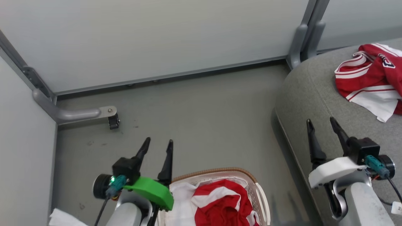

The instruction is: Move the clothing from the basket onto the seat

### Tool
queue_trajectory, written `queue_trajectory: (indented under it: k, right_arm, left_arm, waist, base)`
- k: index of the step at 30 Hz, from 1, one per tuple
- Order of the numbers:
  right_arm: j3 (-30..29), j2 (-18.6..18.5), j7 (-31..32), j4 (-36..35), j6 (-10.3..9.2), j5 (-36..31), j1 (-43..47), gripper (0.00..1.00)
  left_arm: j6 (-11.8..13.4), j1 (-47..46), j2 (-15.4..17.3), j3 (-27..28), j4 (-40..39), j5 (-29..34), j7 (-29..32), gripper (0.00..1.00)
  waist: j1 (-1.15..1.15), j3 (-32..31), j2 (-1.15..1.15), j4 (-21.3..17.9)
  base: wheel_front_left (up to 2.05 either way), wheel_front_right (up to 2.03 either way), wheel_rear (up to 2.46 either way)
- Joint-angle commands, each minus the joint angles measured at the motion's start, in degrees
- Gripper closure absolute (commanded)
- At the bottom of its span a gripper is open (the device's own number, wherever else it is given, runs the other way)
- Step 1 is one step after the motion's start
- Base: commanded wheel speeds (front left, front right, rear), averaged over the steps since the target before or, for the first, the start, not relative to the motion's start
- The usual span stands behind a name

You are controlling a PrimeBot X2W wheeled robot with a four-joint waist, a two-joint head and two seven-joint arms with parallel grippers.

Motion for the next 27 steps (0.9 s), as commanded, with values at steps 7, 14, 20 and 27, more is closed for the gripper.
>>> queue_trajectory:
  k: [7,14,20,27]
  right_arm:
    - [-2.6,-0.2,0.0,-3.5,-0.06,0.2,-7.0,0.00]
    - [-1.8,-0.2,0.0,-6.4,-0.07,1.2,-11.4,0.00]
    - [-0.2,-0.1,0.0,-8.6,-0.06,3.4,-14.1,0.00]
    - [2.1,-0.1,0.0,-10.1,-0.06,5.8,-17.3,0.00]
  left_arm:
    - [-1.4,-11.3,0.2,-13.1,12.5,2.5,0.0,0.00]
    - [-2.0,-17.5,0.2,-23.5,24.4,2.4,0.2,0.00]
    - [-1.4,-22.0,0.2,-28.5,31.8,2.8,0.8,0.00]
    - [-0.5,-26.5,0.3,-30.7,38.3,2.7,0.9,0.00]
  waist:
    - [0.00,15.7,0.00,-5.1]
    - [0.00,23.8,0.00,-9.8]
    - [0.00,30.4,0.00,-13.6]
    - [0.00,37.7,0.00,-16.7]
  base:
    - [0.00,0.00,0.00]
    - [0.00,0.00,0.00]
    - [0.00,0.00,0.00]
    - [0.00,0.00,0.00]
